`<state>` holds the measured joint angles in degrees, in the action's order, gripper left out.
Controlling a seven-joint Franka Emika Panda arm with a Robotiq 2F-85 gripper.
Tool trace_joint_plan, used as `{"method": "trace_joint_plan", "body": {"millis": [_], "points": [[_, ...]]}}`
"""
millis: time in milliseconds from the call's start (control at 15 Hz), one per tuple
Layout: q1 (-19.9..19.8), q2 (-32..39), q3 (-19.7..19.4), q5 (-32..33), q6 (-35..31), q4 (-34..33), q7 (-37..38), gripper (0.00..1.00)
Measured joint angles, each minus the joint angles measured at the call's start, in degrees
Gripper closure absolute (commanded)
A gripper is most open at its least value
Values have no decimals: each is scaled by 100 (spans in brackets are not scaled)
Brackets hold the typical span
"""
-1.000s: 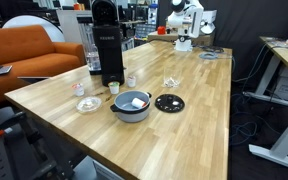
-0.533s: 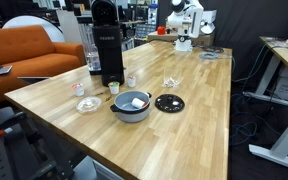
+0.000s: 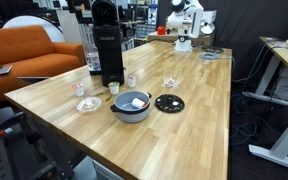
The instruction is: Put one coffee pod in the coffee machine then put another coffee pod in the gray pot
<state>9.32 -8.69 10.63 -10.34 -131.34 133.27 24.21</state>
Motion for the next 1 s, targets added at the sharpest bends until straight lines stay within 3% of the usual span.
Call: {"method": "trace_joint_plan", "body": {"millis": [333,533,1000], "points": [[1,4,0,-1,1,0,1,0],[1,7,17,373,5,89,232,0],[139,-9,355,513,-163,880,827,0]]}}
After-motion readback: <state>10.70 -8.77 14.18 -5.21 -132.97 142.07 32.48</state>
